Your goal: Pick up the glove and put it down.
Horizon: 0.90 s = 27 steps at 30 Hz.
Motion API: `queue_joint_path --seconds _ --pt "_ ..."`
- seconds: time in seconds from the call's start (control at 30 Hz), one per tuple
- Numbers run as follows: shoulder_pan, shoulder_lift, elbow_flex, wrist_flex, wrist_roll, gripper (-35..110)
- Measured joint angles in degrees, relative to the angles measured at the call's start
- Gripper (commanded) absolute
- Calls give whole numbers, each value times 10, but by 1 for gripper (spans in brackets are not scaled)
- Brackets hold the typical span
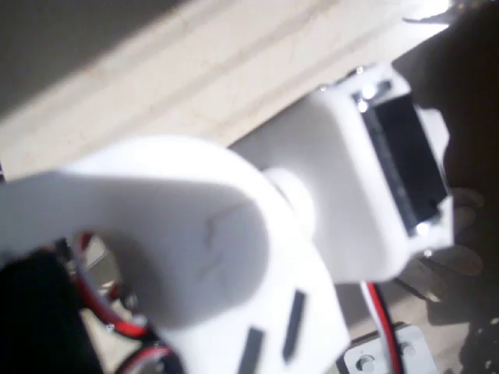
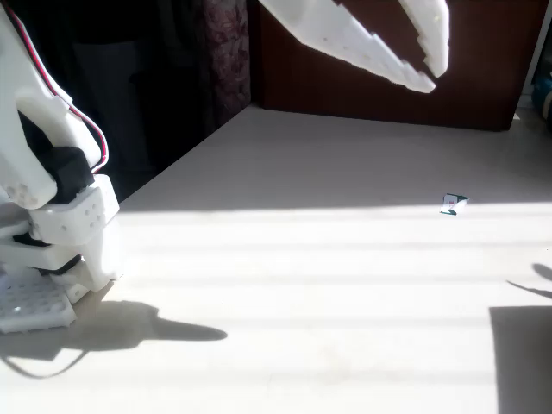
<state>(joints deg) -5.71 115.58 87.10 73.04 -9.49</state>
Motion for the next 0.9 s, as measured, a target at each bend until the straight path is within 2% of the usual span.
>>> queue_joint_path --seconds 0.23,0.57,0.9 --pt "0 173 231 0 0 0" --pt "0 418 477 -3 0 0" --pt "0 666 700 -95 0 0"
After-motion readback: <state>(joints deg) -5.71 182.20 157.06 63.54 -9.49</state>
